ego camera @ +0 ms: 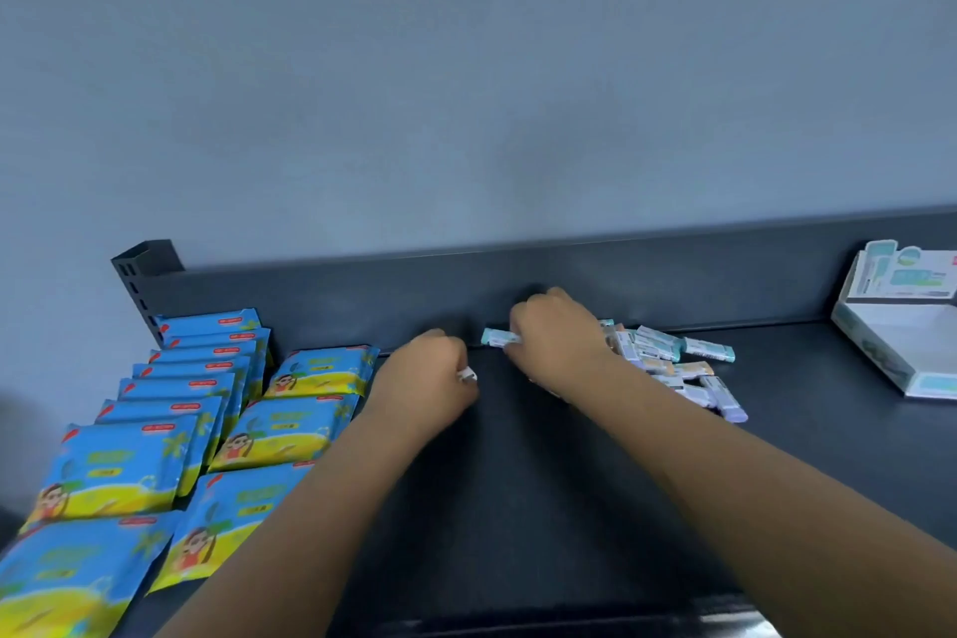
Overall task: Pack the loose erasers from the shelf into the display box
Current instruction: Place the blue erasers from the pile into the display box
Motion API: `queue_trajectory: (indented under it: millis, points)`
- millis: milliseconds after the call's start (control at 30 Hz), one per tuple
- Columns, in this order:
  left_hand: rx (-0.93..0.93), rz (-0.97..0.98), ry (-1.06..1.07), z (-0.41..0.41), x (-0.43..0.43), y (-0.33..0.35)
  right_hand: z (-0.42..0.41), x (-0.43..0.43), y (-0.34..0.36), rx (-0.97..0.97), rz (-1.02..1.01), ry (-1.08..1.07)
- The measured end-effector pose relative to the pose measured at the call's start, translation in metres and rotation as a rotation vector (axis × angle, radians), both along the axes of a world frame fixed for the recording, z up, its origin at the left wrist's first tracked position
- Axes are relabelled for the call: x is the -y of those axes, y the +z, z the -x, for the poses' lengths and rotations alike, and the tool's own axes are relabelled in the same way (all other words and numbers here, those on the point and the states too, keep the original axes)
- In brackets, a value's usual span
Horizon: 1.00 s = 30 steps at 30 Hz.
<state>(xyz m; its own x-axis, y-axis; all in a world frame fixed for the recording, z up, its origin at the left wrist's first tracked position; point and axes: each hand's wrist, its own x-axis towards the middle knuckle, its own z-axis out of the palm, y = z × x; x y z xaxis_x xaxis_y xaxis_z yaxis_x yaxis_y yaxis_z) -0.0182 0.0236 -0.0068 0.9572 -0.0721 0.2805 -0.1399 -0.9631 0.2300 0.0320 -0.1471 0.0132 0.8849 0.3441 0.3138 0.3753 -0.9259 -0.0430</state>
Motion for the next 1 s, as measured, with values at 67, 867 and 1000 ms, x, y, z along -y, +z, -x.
queue_trajectory:
  millis: [67, 867, 1000]
  points:
    - [0.055, 0.059, -0.029, 0.000, 0.003, 0.002, 0.003, 0.010, 0.003, 0.059, -0.028, 0.046]
    - [0.147, 0.147, -0.296, 0.012, 0.205, 0.042, 0.022, 0.274, 0.025, 0.063, -0.153, 0.261]
    - [0.119, 0.155, -0.268, 0.017, 0.261, 0.039, 0.028, 0.332, 0.028, 0.028, -0.161, 0.275]
